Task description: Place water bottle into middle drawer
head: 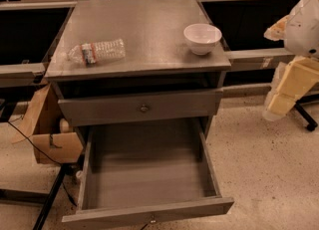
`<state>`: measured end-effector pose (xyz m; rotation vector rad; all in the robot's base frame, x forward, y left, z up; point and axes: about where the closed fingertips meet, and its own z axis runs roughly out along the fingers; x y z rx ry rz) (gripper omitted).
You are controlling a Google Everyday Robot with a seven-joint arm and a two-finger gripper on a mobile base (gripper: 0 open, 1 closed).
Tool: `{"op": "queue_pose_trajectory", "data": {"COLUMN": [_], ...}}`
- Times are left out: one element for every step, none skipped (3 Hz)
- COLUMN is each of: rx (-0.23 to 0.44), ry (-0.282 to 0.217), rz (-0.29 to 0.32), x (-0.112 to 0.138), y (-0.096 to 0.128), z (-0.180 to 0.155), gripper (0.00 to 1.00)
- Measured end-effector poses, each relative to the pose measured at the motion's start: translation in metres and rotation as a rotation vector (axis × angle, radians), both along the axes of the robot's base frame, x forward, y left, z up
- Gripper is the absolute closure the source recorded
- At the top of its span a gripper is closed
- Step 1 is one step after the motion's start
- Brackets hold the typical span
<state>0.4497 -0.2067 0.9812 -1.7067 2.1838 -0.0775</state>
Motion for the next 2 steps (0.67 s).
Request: {"op": "queue_pose_trajectory", "data": {"rx": [0.073,0.125], "ry": [-0.056,-0.105], "rz": [0.038,0.065], "x": [0.030,0.048], "y": [0.026,0.045], "z": [0.000,0.004], "gripper": [0.00,0.00]}}
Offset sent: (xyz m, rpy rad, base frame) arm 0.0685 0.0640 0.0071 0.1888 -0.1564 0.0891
